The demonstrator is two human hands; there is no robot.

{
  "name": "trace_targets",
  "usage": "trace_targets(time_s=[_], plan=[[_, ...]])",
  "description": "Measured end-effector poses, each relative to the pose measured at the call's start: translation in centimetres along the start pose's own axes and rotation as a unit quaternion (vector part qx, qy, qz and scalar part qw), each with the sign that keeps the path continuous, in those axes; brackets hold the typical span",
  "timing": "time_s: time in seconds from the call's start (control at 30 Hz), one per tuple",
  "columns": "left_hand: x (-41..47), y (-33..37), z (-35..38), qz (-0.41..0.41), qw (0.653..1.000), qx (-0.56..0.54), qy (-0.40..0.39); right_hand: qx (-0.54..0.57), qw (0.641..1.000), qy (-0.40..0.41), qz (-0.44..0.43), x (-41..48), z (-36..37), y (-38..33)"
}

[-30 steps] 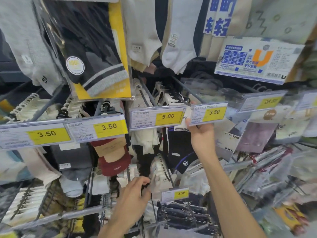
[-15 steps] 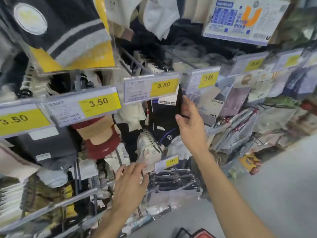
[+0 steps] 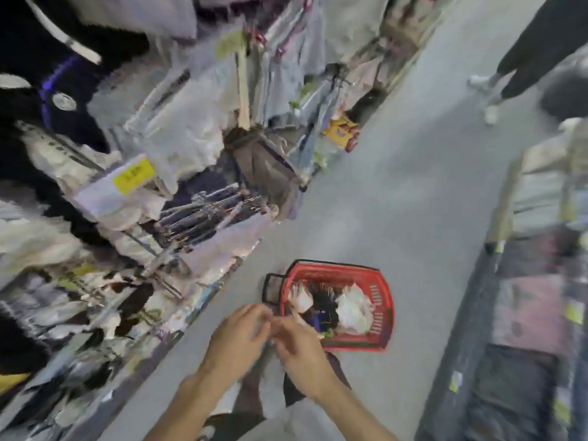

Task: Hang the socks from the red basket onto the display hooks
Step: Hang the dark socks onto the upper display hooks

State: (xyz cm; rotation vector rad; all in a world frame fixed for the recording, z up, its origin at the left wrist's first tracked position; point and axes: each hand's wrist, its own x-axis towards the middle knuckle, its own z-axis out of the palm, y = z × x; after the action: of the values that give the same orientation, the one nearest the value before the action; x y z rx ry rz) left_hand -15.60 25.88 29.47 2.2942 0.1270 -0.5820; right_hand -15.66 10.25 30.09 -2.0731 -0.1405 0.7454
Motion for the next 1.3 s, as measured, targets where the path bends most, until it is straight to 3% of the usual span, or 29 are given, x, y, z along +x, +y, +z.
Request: trace_targets(time_s=[0.2,0.33,0.43,0.63,0.77,0.93,1.07,1.17,1.3], plan=[[3.0,1.3,10.6,-0.013,0.984,0.041,-0.17,0.018,0.992,0.014,0.126,-3.0,-3.2,10.3],[7.0,1.4,17.2,-0.045,0.968,0.086,-0.233,0.048,0.972,0.047,0.227,-3.6,-6.1,17.9],[11.2,0.9,22.8,-0.089,0.96,0.058,-0.258,0.047,0.961,0.039,0.27,-2.4,-7.8,24.3],[20.6,-1.8,34.0,-0.178,0.95,-0.026,-0.256,-0.019,0.966,0.003,0.259,4.2,-11.2,37.9],[27.7,-5.3,40.4,-0.228,0.95,-0.062,-0.202,-0.055,0.964,0.003,0.258,10.9,-11.4,46.8],[35.5,-10.3,47.1,-0.256,0.95,-0.087,-0.158,0.007,0.962,0.079,0.263,20.0,-7.9,54.3],[40.2,-13.1,50.8,-0.286,0.935,-0.129,-0.165,-0.021,0.958,0.08,0.275,25.9,-2.9,57.6],[41.8,-14.1,52.2,-0.334,0.907,-0.221,-0.128,-0.059,0.937,0.107,0.327,28.8,-0.1,58.6],[42.9,-15.0,52.4,-0.396,0.835,-0.374,-0.081,-0.18,0.906,0.078,0.376,31.6,1.2,59.5]])
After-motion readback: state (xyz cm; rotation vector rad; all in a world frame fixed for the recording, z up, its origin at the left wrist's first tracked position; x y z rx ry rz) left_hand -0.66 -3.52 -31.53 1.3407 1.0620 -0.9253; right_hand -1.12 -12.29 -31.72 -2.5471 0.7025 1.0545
